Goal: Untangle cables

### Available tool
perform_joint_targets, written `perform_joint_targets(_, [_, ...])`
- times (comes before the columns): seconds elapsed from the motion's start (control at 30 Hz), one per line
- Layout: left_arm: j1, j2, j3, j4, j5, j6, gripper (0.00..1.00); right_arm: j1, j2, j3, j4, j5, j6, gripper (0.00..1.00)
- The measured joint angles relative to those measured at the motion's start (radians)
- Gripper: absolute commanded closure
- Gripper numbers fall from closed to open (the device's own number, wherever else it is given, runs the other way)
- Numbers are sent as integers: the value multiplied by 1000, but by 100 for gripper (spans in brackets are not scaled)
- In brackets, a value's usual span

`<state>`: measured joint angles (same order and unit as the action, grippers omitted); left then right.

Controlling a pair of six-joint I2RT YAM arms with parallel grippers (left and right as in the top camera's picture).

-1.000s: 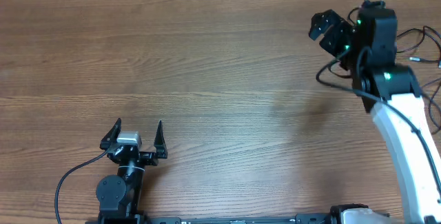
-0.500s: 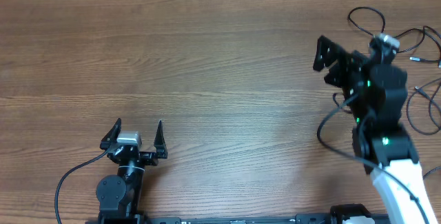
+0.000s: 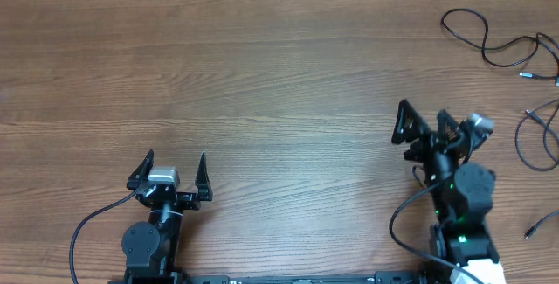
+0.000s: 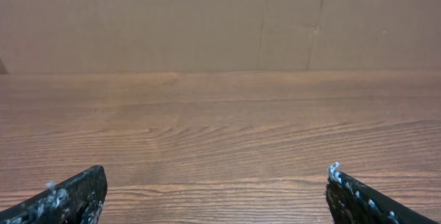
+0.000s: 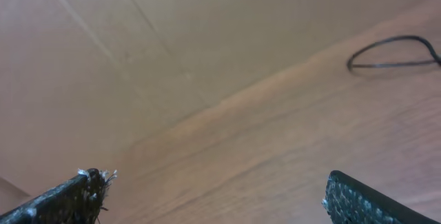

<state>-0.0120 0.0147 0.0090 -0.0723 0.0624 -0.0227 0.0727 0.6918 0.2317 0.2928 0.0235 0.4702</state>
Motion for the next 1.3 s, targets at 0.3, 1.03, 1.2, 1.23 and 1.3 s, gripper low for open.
perform_joint_targets(0.3, [0,0,0,0,0,0,0,0,-113,-168,37,22,0,0])
perform_joint_targets(1.03, [0,0,0,0,0,0,0,0,-439,-213,-179,52,-127,0])
perform_joint_targets(1.2, [0,0,0,0,0,0,0,0,-543,-213,-301,55,-174,0])
perform_joint_targets(1.23, [0,0,0,0,0,0,0,0,-571,-213,-330,55,-187,0])
perform_joint_targets(1.3, [0,0,0,0,0,0,0,0,-630,-213,-375,52,-216,0])
